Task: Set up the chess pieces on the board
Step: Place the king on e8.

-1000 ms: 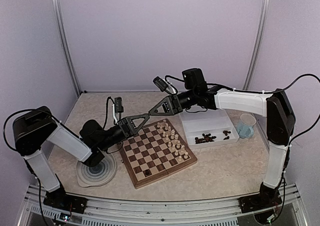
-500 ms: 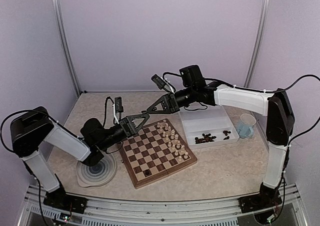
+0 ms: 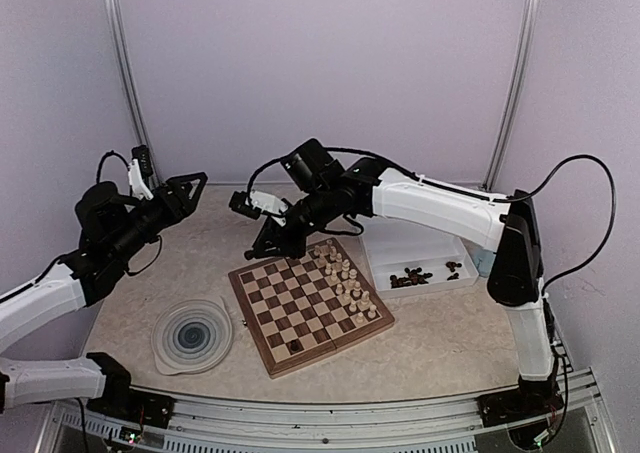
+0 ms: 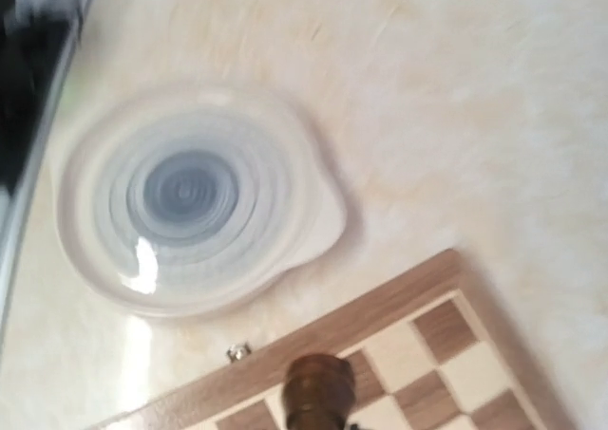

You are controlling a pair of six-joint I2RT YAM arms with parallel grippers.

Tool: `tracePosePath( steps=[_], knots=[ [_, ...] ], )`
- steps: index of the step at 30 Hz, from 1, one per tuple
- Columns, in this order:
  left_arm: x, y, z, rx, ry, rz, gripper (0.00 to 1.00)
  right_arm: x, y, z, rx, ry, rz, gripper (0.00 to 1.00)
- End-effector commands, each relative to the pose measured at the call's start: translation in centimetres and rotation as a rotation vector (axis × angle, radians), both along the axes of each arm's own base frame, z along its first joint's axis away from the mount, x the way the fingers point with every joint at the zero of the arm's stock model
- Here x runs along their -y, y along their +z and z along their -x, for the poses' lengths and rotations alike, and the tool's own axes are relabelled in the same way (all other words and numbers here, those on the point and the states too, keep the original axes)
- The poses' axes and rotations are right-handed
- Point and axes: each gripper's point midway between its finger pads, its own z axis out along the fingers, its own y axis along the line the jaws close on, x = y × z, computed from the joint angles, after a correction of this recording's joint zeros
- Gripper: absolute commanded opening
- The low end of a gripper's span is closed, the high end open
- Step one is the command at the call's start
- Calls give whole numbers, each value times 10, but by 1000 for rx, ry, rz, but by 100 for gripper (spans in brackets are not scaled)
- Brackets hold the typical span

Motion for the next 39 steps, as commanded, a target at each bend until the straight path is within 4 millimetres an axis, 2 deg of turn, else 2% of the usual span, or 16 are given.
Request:
tracePosePath(
  steps=[1,3,7,11,17,27,30,33,39],
  knots=[
    [-51,-32,-1,-119,142,-186,67,2,-63,12,97,67,261,0],
    [-68,-30,2,-116,180,-190,67,0,-77,13,142,78,297,0],
    [-85,-35,13,-106,217,-194,68,-7,-96,20,201,117,338,0],
    [-88,-33,20,-83,224,-196,69,-13,-111,25,219,144,357,0],
    [-85,-32,18,-80,203,-205,69,-15,-139,31,197,167,398,0],
    [-85,-37,13,-93,172,-192,70,-21,-151,30,183,165,402,4],
    [-85,-37,13,-94,171,-191,70,-21,-152,30,178,166,402,11],
    [-85,-37,13,-93,171,-191,70,-22,-153,29,178,160,402,22],
    [-84,-38,13,-95,164,-191,70,-25,-156,27,171,156,399,26]
  ],
)
